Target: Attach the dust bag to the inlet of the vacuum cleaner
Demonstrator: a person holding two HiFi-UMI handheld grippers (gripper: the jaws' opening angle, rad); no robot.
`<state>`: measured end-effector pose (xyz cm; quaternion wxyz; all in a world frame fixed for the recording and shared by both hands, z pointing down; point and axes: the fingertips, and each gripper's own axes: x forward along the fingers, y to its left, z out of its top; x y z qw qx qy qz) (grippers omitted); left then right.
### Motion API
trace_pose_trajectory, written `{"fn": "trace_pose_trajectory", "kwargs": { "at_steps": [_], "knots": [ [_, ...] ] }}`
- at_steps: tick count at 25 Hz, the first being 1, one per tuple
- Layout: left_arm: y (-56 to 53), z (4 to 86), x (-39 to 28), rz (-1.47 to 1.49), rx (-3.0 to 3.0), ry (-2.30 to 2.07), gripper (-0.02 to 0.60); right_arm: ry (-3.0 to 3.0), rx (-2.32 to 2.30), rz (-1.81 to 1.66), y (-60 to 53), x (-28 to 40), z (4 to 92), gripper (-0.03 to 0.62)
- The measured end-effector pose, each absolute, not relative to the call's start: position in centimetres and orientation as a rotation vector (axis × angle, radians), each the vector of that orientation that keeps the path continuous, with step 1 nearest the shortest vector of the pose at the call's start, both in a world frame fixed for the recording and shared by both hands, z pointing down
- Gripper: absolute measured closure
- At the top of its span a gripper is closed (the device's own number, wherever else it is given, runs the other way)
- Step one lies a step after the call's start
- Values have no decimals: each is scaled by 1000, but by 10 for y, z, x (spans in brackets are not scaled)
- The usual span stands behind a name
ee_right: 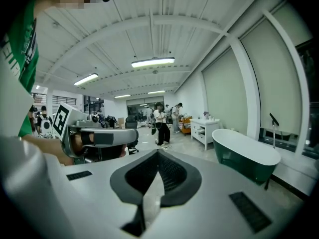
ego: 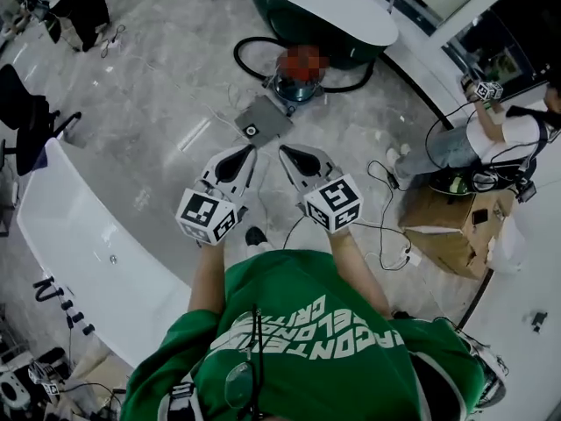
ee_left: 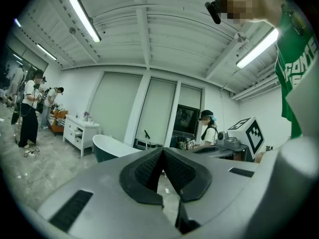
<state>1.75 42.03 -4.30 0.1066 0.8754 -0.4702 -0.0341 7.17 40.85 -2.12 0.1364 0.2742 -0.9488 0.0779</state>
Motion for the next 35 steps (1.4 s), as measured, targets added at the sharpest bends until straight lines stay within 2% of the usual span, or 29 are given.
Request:
{"fn": "trace_pose_trajectory", "kwargs": {
  "at_steps": [8,22,35],
  "knots": [
    [369,-29,17,-116,2585,-1330,578,-2710,824,232,365,75,-11,586],
    [202,-49,25,50,2629,-1374,578,-2815,816,284,181,73,-27,586],
    [105,-43,30,79,2564,-1471,578,-2835,765,327,81,93,-21,586]
  ]
}}
